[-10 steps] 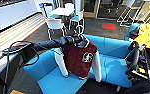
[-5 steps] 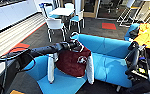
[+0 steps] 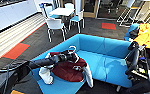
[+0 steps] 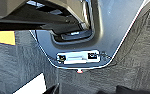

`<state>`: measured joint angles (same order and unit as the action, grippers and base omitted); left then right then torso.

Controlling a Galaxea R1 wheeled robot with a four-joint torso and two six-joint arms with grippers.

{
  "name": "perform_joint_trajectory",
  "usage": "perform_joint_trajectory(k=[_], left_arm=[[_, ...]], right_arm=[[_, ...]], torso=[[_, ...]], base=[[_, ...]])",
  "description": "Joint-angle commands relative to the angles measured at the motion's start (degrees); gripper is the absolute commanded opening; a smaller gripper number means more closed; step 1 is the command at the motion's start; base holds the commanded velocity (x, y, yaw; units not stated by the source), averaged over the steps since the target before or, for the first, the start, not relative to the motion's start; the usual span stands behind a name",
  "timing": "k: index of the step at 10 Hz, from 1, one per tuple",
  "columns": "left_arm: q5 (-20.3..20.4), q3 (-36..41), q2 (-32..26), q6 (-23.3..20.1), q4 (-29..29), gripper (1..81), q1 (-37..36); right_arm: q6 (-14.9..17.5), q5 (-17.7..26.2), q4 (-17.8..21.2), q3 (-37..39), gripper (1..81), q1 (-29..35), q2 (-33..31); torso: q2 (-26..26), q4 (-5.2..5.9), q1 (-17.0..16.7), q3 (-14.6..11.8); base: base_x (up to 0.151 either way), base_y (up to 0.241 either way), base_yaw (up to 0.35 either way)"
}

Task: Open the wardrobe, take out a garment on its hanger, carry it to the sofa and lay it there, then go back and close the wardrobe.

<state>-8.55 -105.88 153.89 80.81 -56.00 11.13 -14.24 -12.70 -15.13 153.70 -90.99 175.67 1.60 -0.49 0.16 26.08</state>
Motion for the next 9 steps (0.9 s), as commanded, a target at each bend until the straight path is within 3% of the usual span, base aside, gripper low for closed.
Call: perform_joint_trajectory(k=[1,6,9], left_arm=[[-3.31,0.84,-2.88,-1.09,-6.22,1.0,-7.92],[-10.08,1.02,-5.96,-2.94,-7.27,1.0,-5.55],[-13.34,-1.26,-8.15,-4.17,-12.19,1.0,-0.81]], right_arm=[[0.0,3.47,-0.43,-0.25,81.1,-1.7,0.24],[0.0,3.47,-0.78,-0.25,81.1,-1.88,0.15],[0.0,3.47,-1.04,-0.34,81.1,-2.05,0.15]], torso=[[0.0,0.0,0.0,0.0],[0.0,0.0,0.0,0.0],[0.0,0.0,0.0,0.0]], base=[[0.0,0.0,0.0],[0.0,0.0,0.0],[0.0,0.0,0.0]])
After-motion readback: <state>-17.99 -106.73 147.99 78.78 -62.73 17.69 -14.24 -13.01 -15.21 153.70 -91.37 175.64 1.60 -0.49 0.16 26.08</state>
